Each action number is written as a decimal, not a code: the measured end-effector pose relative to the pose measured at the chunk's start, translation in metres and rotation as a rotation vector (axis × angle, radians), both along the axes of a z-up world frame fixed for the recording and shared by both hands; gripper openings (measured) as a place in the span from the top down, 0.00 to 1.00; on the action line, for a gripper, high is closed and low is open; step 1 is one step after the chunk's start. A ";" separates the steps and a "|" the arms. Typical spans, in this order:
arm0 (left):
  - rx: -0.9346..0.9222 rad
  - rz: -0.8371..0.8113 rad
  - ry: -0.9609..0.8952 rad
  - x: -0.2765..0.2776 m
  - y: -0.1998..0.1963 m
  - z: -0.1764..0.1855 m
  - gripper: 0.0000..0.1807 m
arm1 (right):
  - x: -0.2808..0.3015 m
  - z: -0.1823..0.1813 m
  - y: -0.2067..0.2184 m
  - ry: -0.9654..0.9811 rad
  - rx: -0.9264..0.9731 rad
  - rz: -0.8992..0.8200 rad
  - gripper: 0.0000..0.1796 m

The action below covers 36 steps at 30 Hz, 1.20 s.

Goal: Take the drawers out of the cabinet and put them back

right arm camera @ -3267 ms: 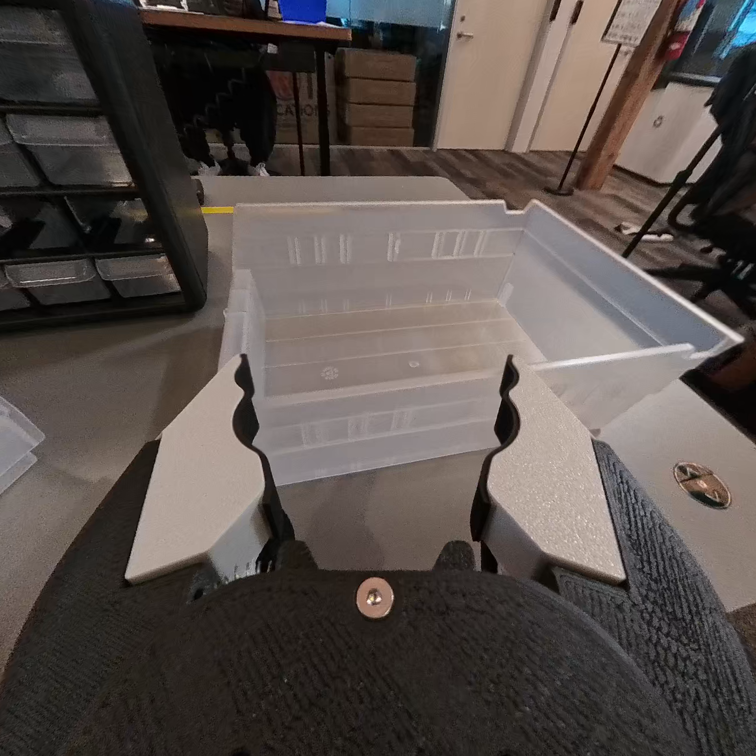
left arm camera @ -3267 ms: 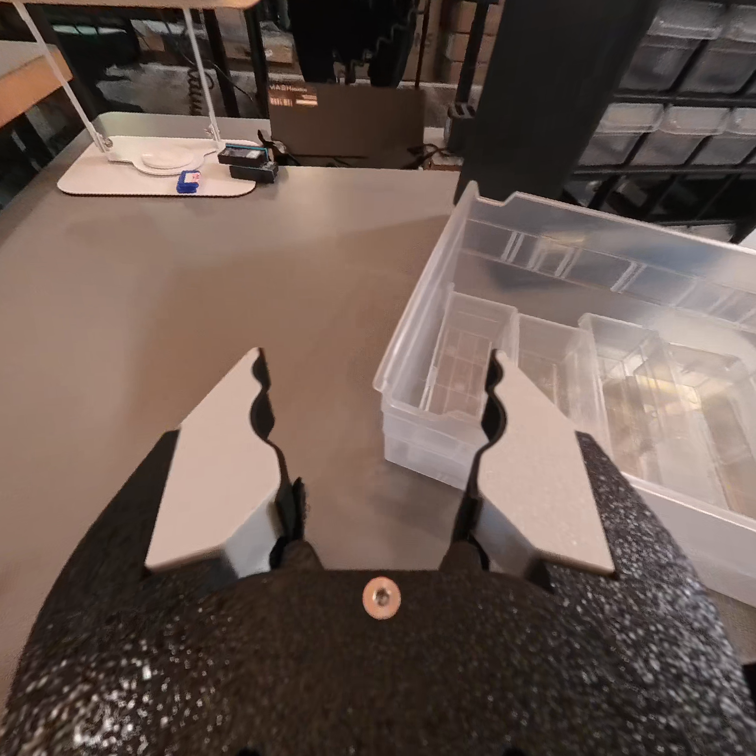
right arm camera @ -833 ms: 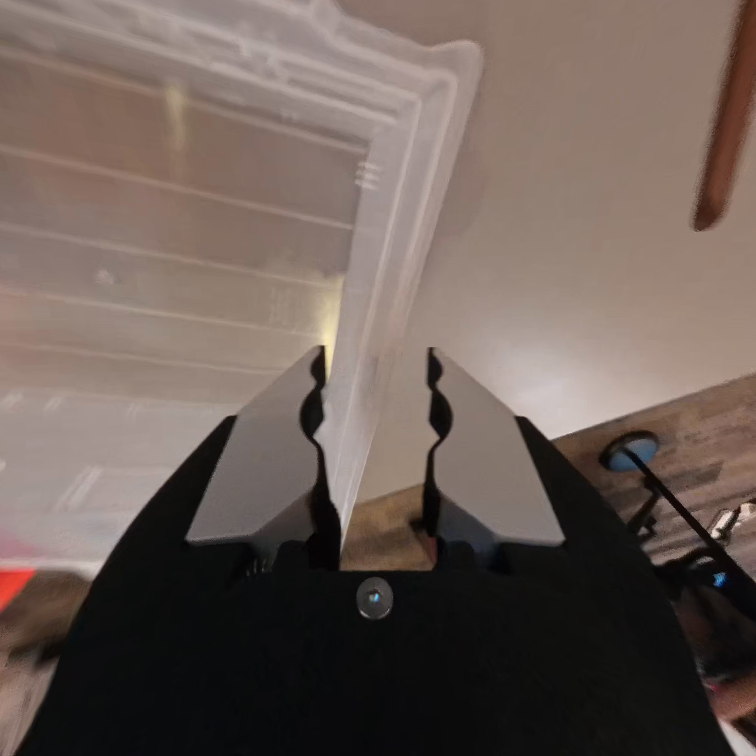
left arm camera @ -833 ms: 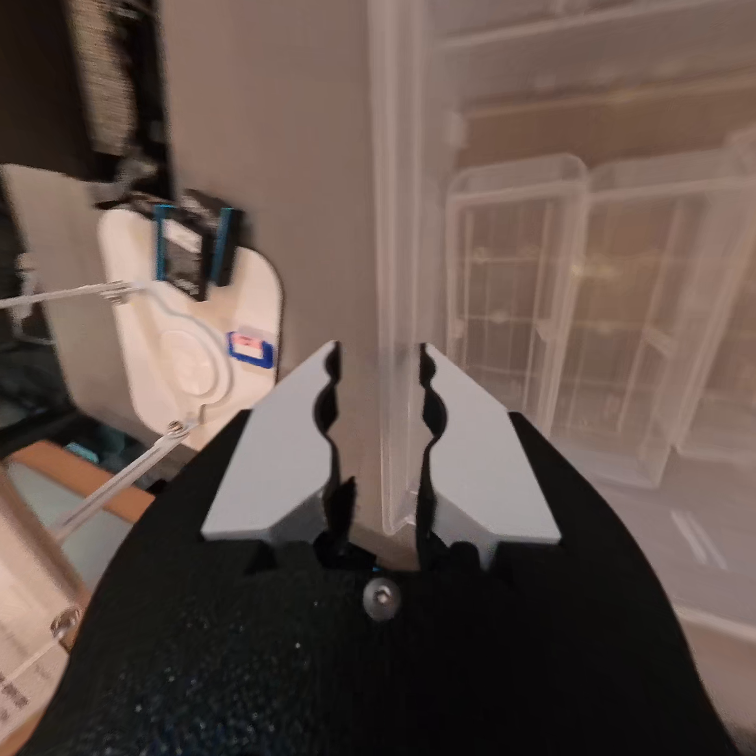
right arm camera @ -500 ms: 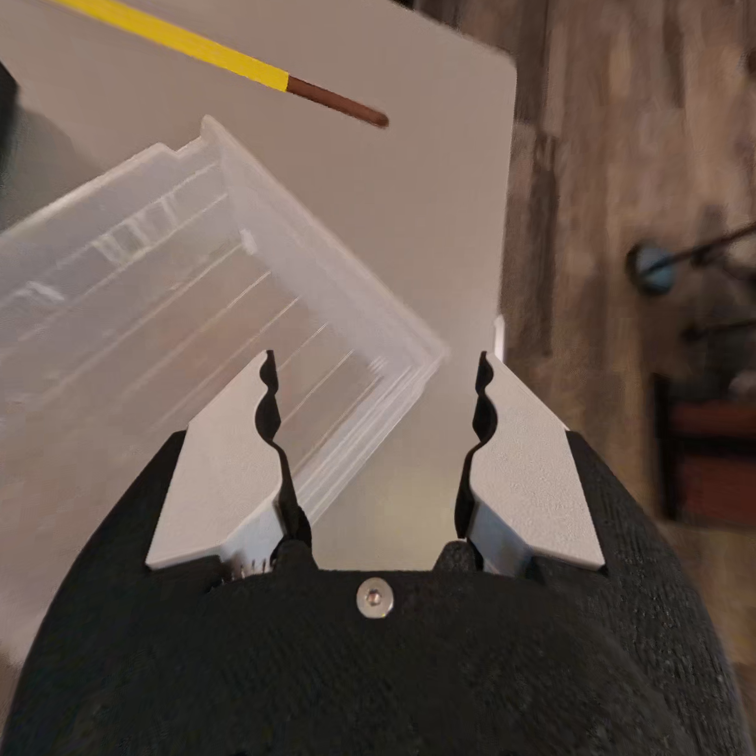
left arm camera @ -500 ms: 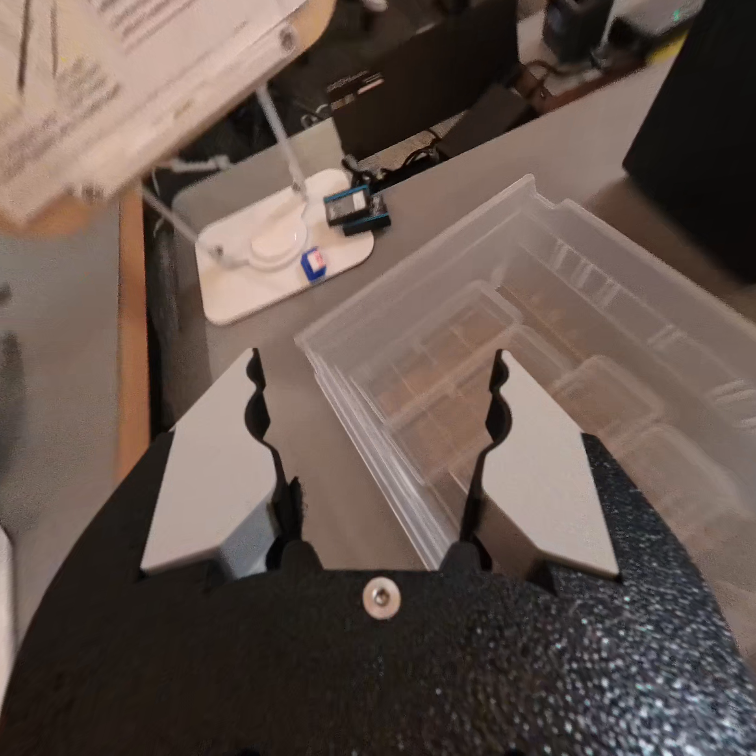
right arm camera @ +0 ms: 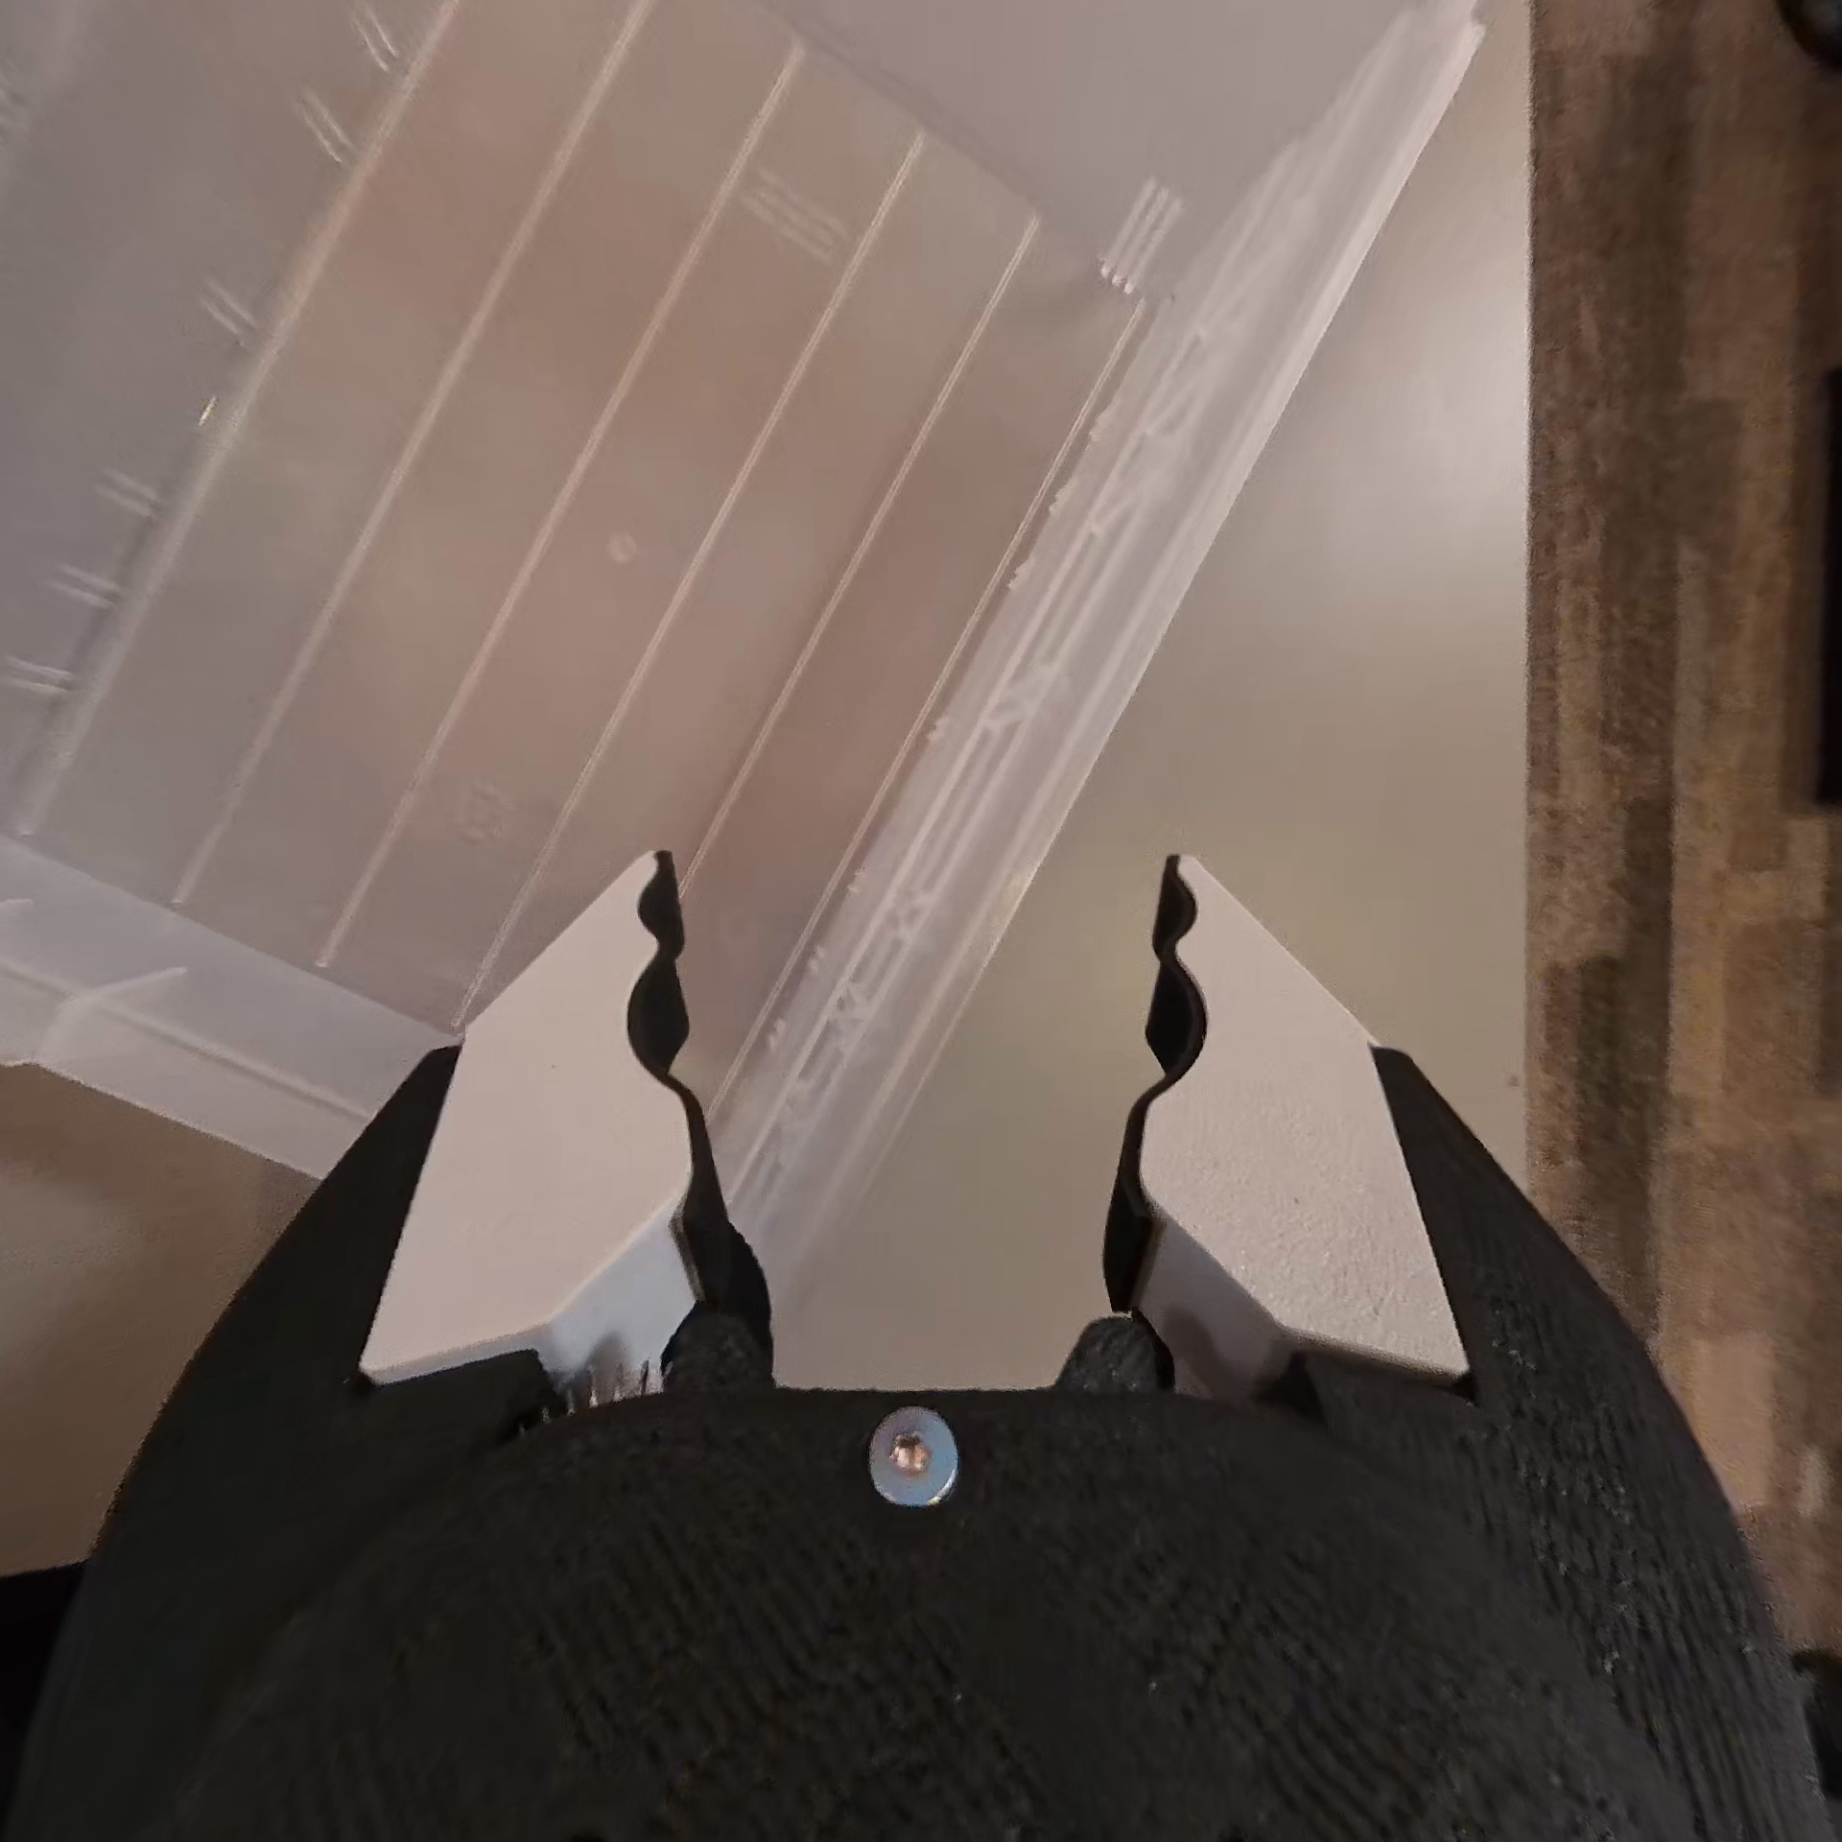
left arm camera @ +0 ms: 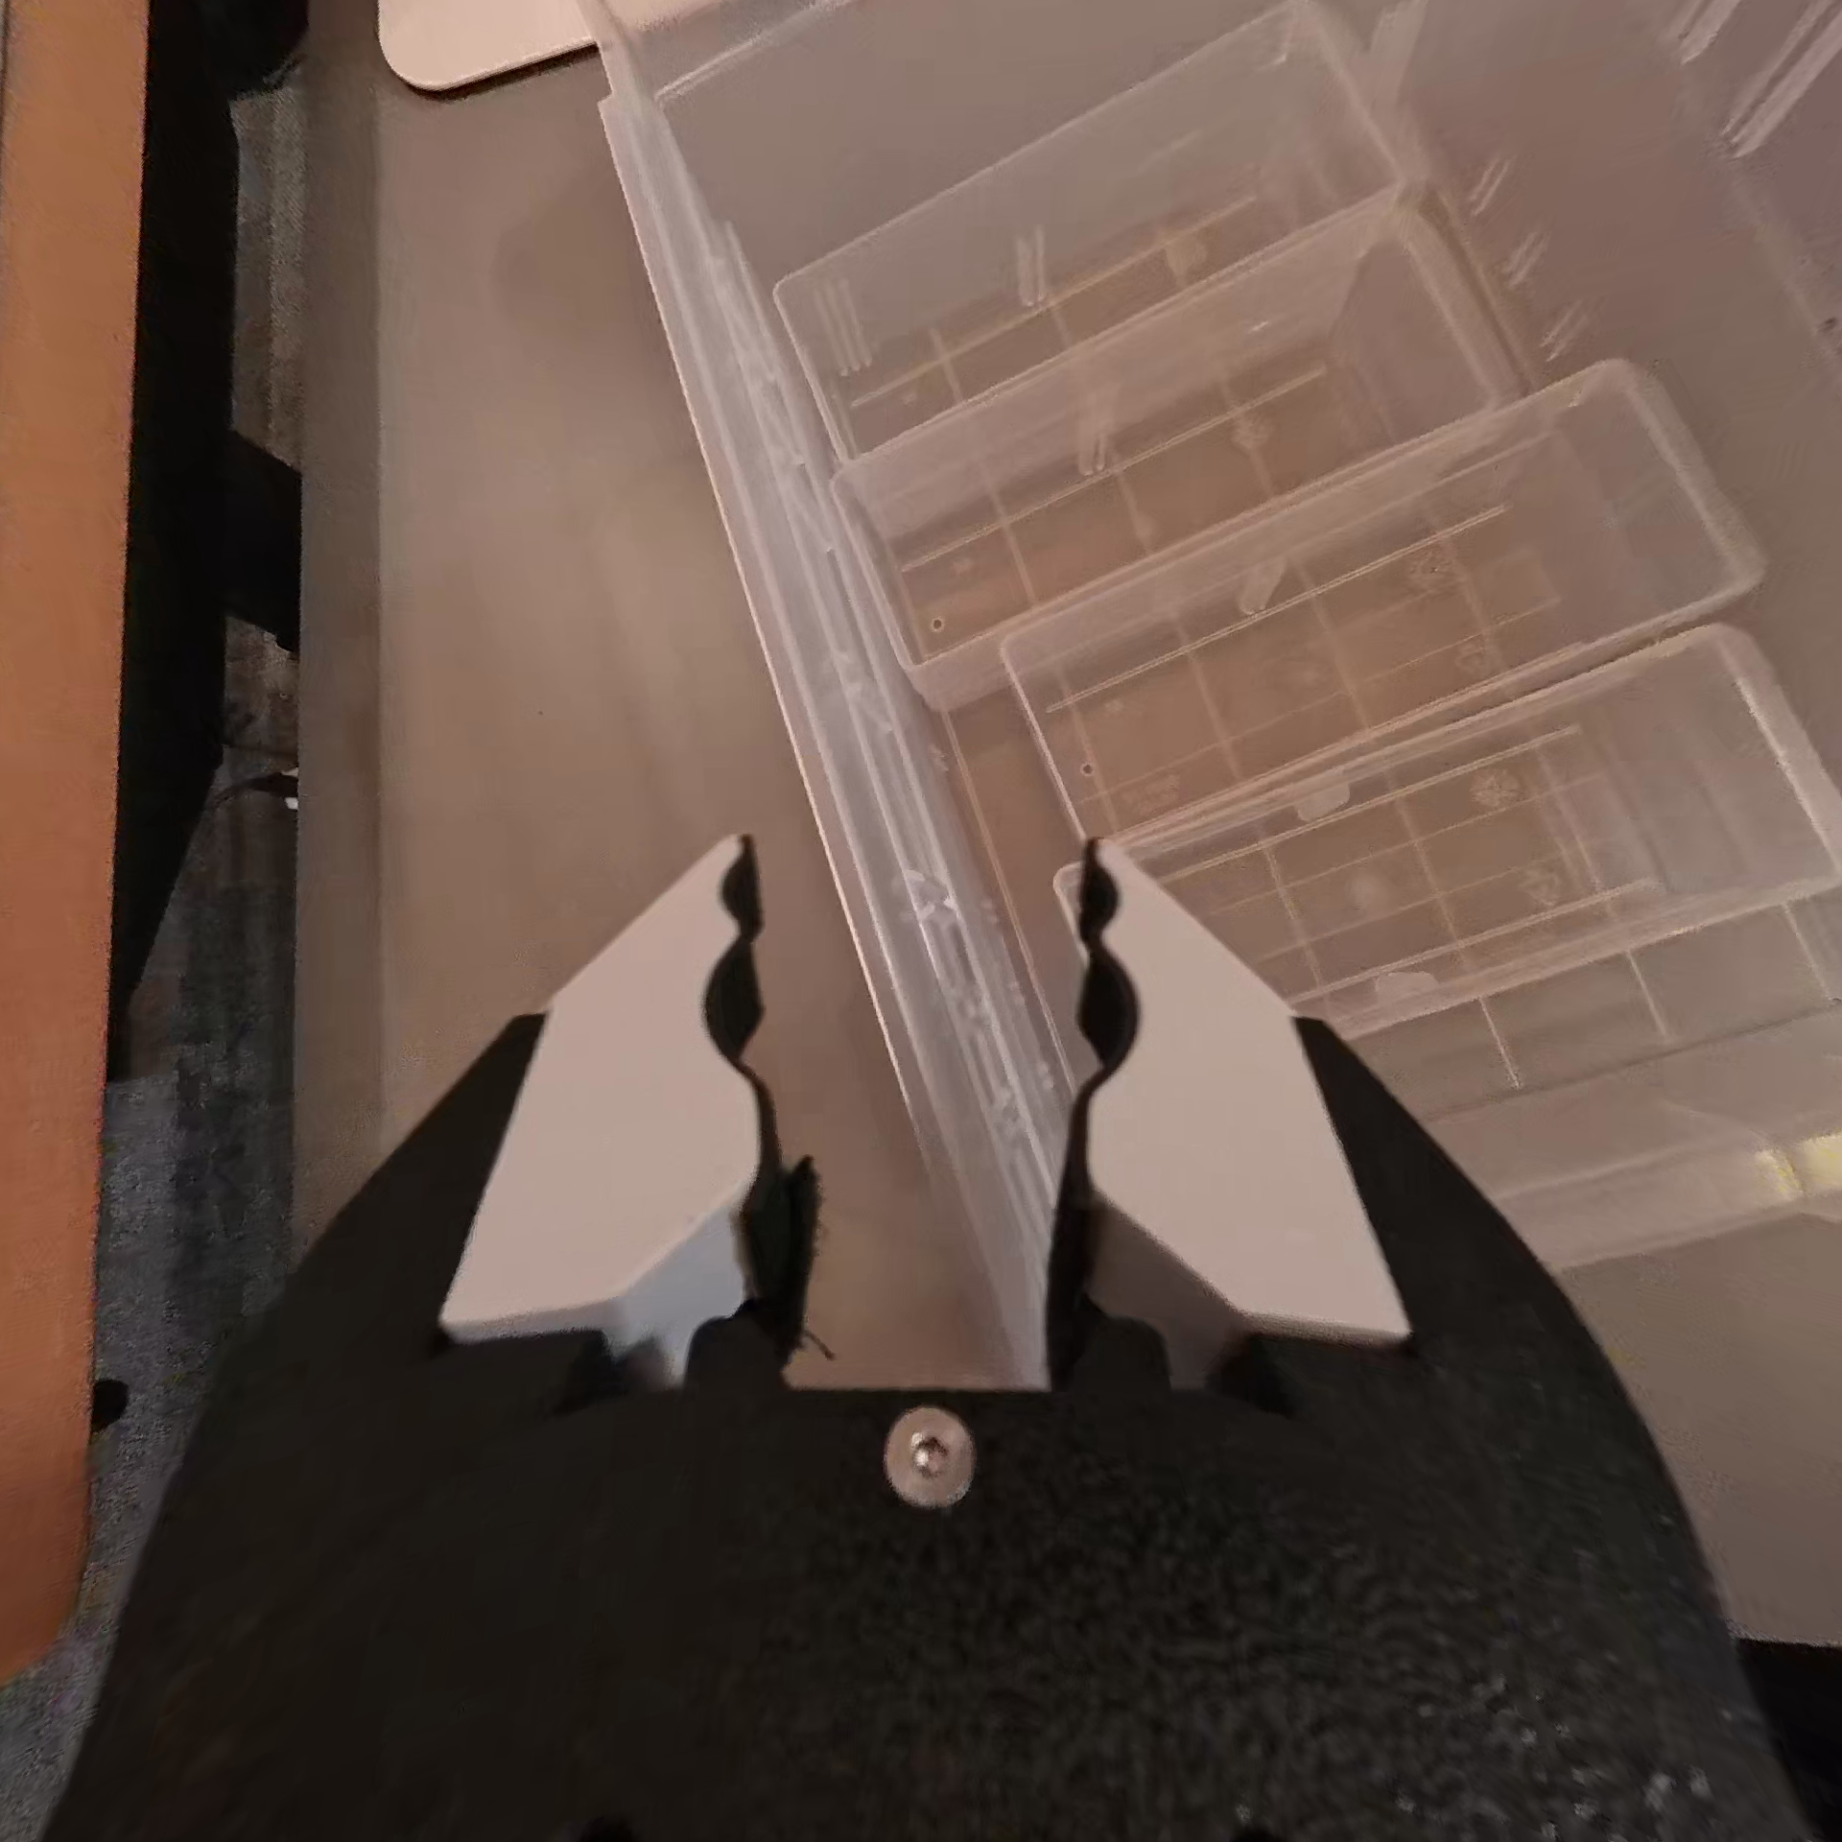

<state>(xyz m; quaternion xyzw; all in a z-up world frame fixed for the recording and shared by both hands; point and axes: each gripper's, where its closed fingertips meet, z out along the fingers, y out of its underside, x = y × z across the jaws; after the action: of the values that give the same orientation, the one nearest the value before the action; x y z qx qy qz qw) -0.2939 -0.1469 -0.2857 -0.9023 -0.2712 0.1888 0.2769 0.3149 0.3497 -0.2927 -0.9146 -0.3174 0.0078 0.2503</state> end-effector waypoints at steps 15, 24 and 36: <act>-0.082 -0.051 0.023 -0.033 -0.020 -0.008 0.92 | -0.004 -0.018 0.052 -0.005 -0.107 0.216 0.94; 0.059 0.069 0.186 -0.048 -0.040 0.036 0.53 | -0.023 0.075 0.037 0.362 0.229 0.185 0.67; 0.143 -0.310 -0.027 0.000 0.129 0.061 0.63 | -0.233 0.222 -0.132 1.019 0.974 0.608 0.51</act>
<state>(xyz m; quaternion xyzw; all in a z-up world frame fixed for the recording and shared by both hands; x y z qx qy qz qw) -0.2936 -0.0176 -0.2247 -0.9137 -0.1452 0.1118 0.3627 0.0817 0.2178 -0.0710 -0.4570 -0.3681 0.3561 0.7272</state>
